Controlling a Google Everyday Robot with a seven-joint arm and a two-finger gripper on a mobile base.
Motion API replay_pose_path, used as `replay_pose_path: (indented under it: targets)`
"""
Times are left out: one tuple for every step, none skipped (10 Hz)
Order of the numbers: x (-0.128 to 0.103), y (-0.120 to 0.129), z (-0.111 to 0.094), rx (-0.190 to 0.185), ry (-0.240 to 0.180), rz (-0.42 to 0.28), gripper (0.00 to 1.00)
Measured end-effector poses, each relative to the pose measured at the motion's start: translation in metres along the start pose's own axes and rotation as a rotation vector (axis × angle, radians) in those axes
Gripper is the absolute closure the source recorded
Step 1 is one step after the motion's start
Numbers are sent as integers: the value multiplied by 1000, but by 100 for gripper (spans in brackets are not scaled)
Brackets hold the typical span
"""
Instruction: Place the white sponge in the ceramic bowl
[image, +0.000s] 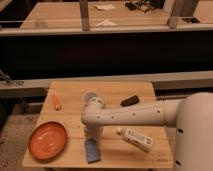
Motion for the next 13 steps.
replay_pose_path:
  targets:
    - [1,-3,-2,1,4,-5,67]
    - [1,-9,-10,2,7,-7,76]
    - [3,-13,-20,2,10,-6,81]
    - [4,-14,-24,0,11,-7,81]
    - [5,-17,-29,0,12,-10,81]
    - [5,-20,-32,1,12,-13,81]
    - [7,-19,-32,0,13,-13,81]
    - [9,-21,-34,-4,14,-15,81]
    - [10,-28,-42,-2,17,-22,81]
    - [11,-34,-49,-3,19,-28,81]
    - [12,-37,-53,-3,20,-32,81]
    - [13,-39,-56,-5,21,-35,82]
    - [14,-42,-57,-11,23,-39,87]
